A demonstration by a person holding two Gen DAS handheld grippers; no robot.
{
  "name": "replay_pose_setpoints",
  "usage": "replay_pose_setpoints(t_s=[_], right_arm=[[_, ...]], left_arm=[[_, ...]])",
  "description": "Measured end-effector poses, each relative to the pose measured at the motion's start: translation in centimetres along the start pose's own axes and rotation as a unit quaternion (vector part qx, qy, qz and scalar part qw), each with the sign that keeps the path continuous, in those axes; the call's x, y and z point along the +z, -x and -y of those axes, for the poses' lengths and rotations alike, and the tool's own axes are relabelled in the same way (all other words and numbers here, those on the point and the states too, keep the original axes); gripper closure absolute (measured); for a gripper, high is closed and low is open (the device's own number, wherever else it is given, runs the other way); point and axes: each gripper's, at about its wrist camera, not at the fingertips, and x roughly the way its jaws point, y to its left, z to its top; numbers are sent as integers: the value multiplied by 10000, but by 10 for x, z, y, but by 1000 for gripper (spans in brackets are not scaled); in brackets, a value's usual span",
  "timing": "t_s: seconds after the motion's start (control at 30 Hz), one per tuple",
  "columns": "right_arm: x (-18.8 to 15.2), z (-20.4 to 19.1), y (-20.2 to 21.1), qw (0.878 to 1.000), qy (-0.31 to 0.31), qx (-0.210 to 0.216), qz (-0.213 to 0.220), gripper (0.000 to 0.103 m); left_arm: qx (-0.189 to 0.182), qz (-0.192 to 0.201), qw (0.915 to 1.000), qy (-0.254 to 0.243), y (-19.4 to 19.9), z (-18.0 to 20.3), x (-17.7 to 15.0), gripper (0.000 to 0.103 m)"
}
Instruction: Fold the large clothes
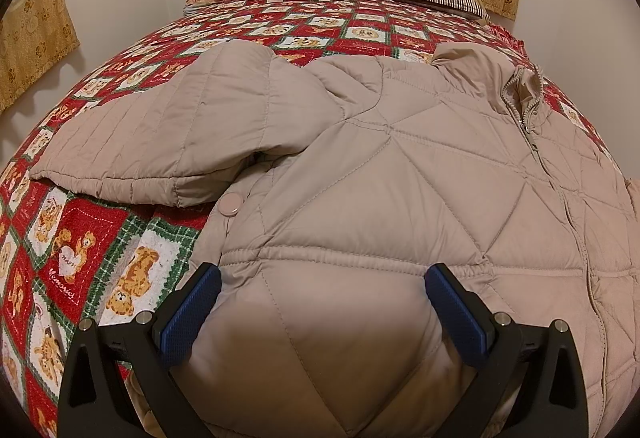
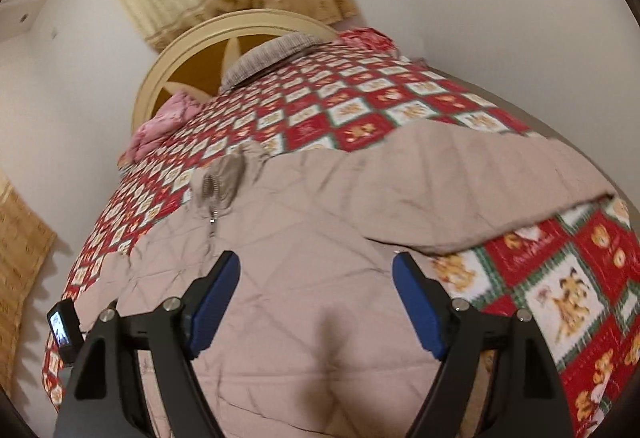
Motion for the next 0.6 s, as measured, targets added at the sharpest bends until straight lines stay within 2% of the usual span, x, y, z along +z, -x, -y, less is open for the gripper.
replay_pose_setpoints(t_s=[0.2,0.47,0.6], right_arm=[[-1,13,-3,9998,-172,-136,-24,21],[1,17,-30,9992,-210,-136,-300,21],[4,29,-27,9989,-279,-337,-191,21]], left_arm=[[2,0,10000,1,0,0,0,1],[4,1,10000,4,0,0,0,1],[5,0,10000,5,0,1,0,1]])
